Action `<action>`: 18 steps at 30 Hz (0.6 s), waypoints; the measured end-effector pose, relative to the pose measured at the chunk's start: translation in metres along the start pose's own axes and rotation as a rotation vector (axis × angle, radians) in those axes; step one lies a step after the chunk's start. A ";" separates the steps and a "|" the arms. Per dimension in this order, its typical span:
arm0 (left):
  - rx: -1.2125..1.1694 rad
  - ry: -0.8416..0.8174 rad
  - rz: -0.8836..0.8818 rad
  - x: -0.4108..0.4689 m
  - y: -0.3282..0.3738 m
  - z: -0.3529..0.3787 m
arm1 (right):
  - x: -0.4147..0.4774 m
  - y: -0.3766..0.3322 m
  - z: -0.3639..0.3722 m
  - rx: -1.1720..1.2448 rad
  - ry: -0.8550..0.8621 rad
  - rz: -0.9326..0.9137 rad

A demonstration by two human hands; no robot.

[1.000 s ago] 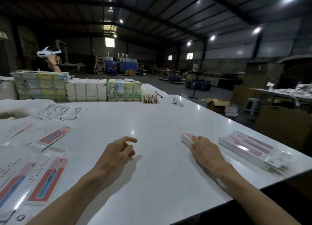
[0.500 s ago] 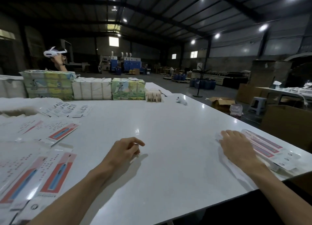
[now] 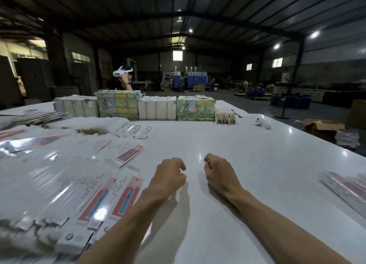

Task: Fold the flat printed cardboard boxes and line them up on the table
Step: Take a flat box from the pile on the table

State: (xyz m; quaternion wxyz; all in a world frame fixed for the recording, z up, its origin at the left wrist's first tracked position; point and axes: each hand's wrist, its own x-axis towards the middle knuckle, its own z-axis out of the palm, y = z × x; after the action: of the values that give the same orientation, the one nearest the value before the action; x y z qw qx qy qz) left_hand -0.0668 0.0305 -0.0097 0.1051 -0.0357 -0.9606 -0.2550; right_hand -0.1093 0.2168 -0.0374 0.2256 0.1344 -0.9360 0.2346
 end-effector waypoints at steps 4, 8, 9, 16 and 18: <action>0.430 -0.056 -0.174 -0.012 -0.026 -0.049 | -0.004 0.011 0.010 -0.001 -0.030 -0.054; 0.666 -0.173 -0.370 -0.028 -0.044 -0.075 | -0.005 0.009 0.008 0.050 -0.046 -0.074; 0.686 -0.180 -0.390 -0.030 -0.047 -0.079 | -0.005 0.008 0.007 0.056 -0.056 -0.072; 0.399 -0.200 -0.393 -0.019 -0.072 -0.087 | -0.008 0.008 0.002 0.039 -0.048 -0.062; 0.159 -0.164 -0.337 -0.010 -0.074 -0.087 | -0.008 0.009 0.003 0.069 -0.038 -0.042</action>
State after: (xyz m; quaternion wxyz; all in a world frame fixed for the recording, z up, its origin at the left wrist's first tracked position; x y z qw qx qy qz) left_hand -0.0504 -0.0767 0.0263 -0.0151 0.1135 -0.9753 -0.1887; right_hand -0.1066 0.2238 -0.0472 0.2078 0.1659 -0.9285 0.2592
